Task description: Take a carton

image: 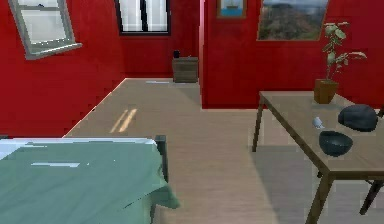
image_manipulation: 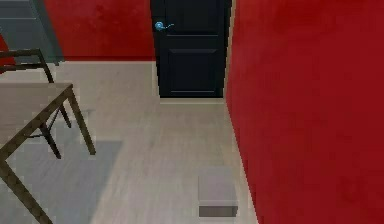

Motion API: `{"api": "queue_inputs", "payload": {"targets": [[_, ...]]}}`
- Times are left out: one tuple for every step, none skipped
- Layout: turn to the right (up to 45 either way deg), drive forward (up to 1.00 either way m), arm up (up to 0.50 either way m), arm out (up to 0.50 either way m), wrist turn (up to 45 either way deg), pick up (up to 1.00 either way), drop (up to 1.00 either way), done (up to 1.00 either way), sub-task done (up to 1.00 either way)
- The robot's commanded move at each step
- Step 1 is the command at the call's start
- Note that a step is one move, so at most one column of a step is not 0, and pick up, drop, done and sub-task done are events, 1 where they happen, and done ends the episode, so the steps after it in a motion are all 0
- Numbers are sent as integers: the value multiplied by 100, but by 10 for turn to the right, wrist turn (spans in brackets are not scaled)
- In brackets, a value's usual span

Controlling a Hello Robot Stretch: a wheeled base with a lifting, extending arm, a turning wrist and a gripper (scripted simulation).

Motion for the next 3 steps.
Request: {"api": "queue_inputs", "payload": {"targets": [[0,0,20,0,0,0,0,0,0],[0,0,0,50,0,0,0,0,0],[0,0,0,0,450,0,0,0,0]]}}
